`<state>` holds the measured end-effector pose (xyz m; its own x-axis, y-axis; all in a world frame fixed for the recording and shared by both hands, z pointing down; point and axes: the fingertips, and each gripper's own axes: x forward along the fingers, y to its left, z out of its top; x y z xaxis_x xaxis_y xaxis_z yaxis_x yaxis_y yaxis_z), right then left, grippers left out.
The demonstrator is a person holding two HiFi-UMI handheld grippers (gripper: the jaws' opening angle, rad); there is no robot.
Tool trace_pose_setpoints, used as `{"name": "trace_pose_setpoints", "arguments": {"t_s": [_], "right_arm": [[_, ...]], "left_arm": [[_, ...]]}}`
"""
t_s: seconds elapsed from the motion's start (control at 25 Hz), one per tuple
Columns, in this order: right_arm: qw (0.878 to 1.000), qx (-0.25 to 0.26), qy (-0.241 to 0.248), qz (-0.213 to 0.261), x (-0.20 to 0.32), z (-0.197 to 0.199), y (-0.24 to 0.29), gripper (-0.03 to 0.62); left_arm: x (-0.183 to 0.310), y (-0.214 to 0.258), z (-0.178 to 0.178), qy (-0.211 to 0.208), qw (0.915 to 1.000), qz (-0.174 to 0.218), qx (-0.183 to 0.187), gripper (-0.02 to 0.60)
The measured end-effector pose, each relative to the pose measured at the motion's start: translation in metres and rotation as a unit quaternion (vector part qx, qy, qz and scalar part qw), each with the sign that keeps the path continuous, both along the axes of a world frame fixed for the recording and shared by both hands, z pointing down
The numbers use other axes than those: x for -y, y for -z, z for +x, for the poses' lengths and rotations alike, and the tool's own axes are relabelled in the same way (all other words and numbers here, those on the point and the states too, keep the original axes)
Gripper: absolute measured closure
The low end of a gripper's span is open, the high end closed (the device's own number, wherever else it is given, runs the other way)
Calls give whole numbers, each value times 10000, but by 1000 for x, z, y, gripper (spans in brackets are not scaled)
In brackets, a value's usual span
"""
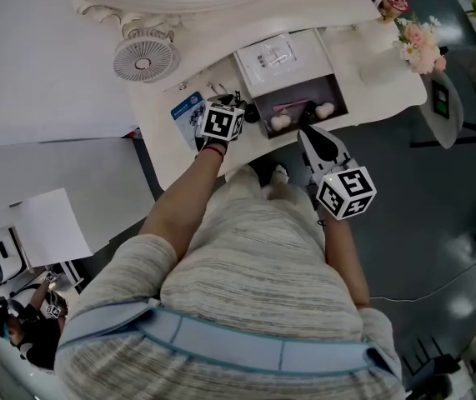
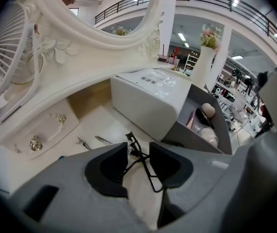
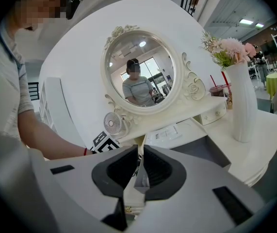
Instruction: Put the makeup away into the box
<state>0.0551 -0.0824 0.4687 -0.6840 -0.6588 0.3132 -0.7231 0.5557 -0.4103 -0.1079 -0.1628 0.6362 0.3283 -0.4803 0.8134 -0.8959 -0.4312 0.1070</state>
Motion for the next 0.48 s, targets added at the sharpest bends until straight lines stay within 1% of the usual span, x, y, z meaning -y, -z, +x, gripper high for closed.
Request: {"name": "trace_pose_setpoints", "arguments": {"t_s": [0.04, 0.16, 0.2, 0.24, 0.48], "right_arm": [[10000, 0, -2, -4, 0, 0, 0, 583], [10000, 0, -5, -11, 0, -1, -1, 583], [10000, -1, -1, -12, 0, -1, -1, 583], [10000, -2, 6, -11, 0, -1, -1, 583], [10000, -10, 41, 14, -2, -1, 0, 583]], "left_arm": [[-1, -1, 0, -19, 10000, -22, 27, 448], [-2, -3, 0, -29, 10000, -74, 40, 482], [-3, -3, -1, -25, 10000, -84, 47, 528], [-3, -3, -2, -20, 9999, -87, 61, 548], [-6, 2, -5, 63, 10000, -23, 0, 551]]}}
